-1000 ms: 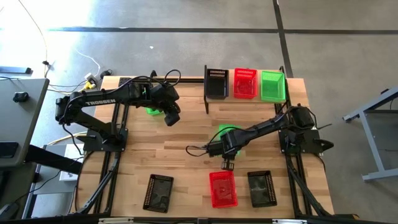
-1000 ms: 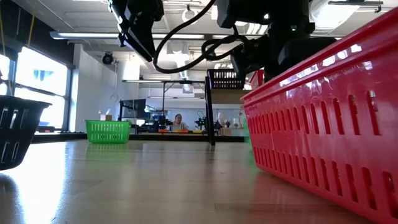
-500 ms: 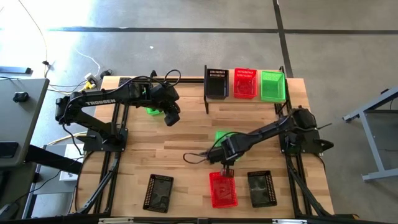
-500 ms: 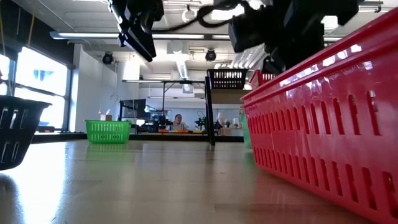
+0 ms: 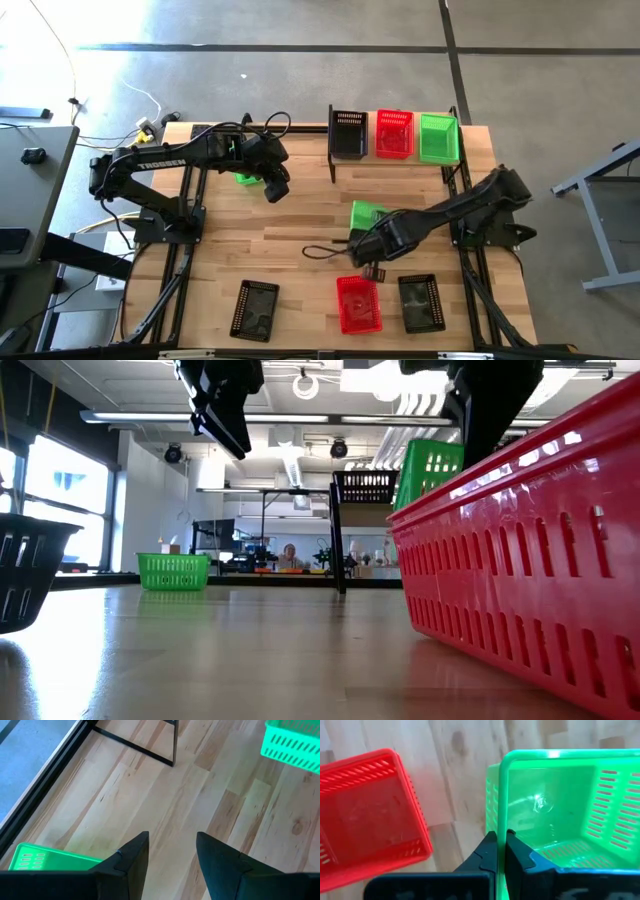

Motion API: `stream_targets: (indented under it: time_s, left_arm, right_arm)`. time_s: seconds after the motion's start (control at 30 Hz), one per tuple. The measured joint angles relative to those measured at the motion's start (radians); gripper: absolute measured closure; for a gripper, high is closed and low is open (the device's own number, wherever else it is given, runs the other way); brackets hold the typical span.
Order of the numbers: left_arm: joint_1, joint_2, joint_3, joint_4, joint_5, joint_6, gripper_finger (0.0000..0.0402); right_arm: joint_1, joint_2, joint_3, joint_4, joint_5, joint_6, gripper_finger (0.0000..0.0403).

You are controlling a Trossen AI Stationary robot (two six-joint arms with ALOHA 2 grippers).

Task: Stack baskets on shelf by color
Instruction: Stack the bottom green bin on top of the green bin on the shelf

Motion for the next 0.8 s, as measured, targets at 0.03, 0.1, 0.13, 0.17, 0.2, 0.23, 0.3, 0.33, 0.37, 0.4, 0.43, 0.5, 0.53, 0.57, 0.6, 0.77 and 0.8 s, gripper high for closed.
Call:
stream_targets:
  time_s: [0.03, 0.1, 0.13, 0.17, 0.2, 0.23, 0.3, 0.33, 0.37, 0.4, 0.43, 0.5, 0.53, 0.57, 0.6, 0.77, 0.8]
  left_arm:
    - [0.000, 0.000, 0.000, 0.000, 0.000, 0.000, 0.0245]
    - [0.000, 0.000, 0.000, 0.000, 0.000, 0.000, 0.0245]
    - [0.000, 0.000, 0.000, 0.000, 0.000, 0.000, 0.0245]
    - [0.000, 0.000, 0.000, 0.000, 0.000, 0.000, 0.0245]
    - [0.000, 0.000, 0.000, 0.000, 0.000, 0.000, 0.0245]
    - [0.000, 0.000, 0.000, 0.000, 0.000, 0.000, 0.0245]
    - [0.000, 0.000, 0.000, 0.000, 0.000, 0.000, 0.0245]
    - [0.000, 0.000, 0.000, 0.000, 0.000, 0.000, 0.0245]
    - [0.000, 0.000, 0.000, 0.000, 0.000, 0.000, 0.0245]
    - [0.000, 0.000, 0.000, 0.000, 0.000, 0.000, 0.0245]
    - [0.000, 0.000, 0.000, 0.000, 0.000, 0.000, 0.0245]
    - [0.000, 0.000, 0.000, 0.000, 0.000, 0.000, 0.0245]
    - [0.000, 0.000, 0.000, 0.000, 0.000, 0.000, 0.0245]
    - [0.000, 0.000, 0.000, 0.000, 0.000, 0.000, 0.0245]
    - [0.000, 0.000, 0.000, 0.000, 0.000, 0.000, 0.0245]
    - [0.000, 0.000, 0.000, 0.000, 0.000, -0.001, 0.0245]
    - [0.000, 0.000, 0.000, 0.000, 0.000, -0.001, 0.0245]
  right_arm:
    - [-0.001, -0.018, 0.000, -0.011, 0.014, -0.001, 0.0403]
    - [-0.006, -0.055, 0.000, -0.036, 0.034, -0.003, 0.0403]
    - [-0.007, -0.072, 0.000, -0.049, 0.045, -0.007, 0.0403]
    - [-0.007, -0.091, 0.000, -0.061, 0.058, -0.007, 0.0403]
    - [-0.008, -0.111, 0.000, -0.078, 0.075, -0.008, 0.0403]
    - [-0.010, -0.131, 0.000, -0.094, 0.090, -0.008, 0.0403]
    - [-0.014, -0.175, 0.000, -0.124, 0.117, -0.009, 0.0403]
    - [-0.017, -0.197, 0.000, -0.142, 0.127, -0.009, 0.0403]
    - [-0.020, -0.219, 0.000, -0.157, 0.140, -0.009, 0.0403]
    - [-0.021, -0.242, 0.000, -0.167, 0.152, -0.010, 0.0403]
    - [-0.025, -0.265, 0.000, -0.179, 0.160, -0.011, 0.0403]
    - [-0.034, -0.309, -0.001, -0.192, 0.163, -0.035, 0.0403]
    - [-0.039, -0.331, -0.001, -0.193, 0.171, -0.050, 0.0403]
    - [-0.044, -0.352, -0.001, -0.194, 0.181, -0.058, 0.0403]
    - [-0.051, -0.373, -0.001, -0.196, 0.197, -0.073, 0.0403]
    - [-0.094, -0.470, 0.000, -0.195, 0.240, -0.151, 0.0403]
    - [-0.103, -0.487, 0.000, -0.196, 0.241, -0.168, 0.0403]
